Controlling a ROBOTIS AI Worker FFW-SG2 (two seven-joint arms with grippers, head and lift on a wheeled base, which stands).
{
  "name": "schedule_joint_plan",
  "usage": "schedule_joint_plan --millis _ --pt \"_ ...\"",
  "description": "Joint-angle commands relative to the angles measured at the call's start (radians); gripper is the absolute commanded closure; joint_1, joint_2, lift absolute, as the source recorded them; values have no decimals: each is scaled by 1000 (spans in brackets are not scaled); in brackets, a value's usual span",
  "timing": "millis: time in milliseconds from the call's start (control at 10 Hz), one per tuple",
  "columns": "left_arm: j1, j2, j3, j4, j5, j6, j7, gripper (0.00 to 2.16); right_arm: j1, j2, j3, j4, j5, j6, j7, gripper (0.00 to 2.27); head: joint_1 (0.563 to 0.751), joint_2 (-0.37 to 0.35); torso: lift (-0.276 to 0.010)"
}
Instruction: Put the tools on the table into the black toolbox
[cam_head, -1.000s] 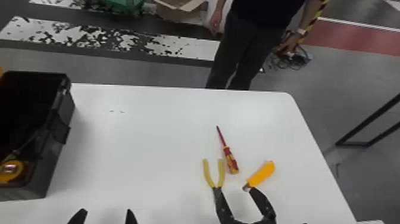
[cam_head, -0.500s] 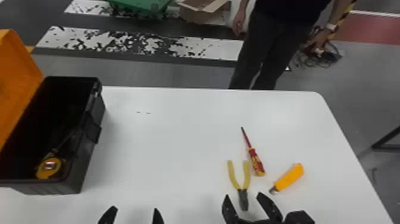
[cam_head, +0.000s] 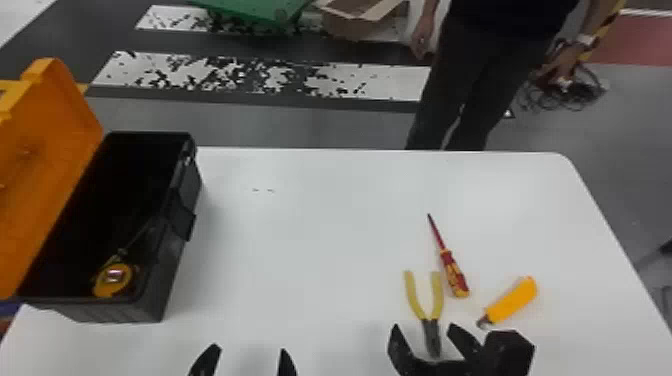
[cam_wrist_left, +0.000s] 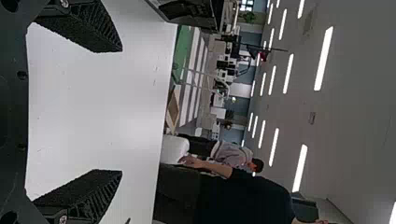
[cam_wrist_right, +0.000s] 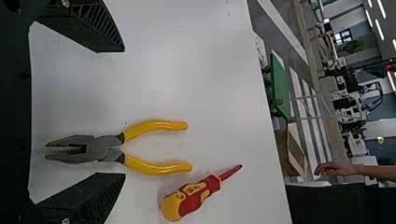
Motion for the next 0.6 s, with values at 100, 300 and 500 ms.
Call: schedule_joint_plan --millis 100,300,500 --pt "2 1 0 2 0 0 -1 60 -32 1 -12 -23 5 94 -15 49 695 -44 -75" --pt "5 3 0 2 0 0 -1 60 -59 1 -34 -33 5 183 -15 53 695 -56 -75" --pt "6 4 -2 1 0 0 -3 60 -79 1 -37 -33 5 244 -16 60 695 -72 -75"
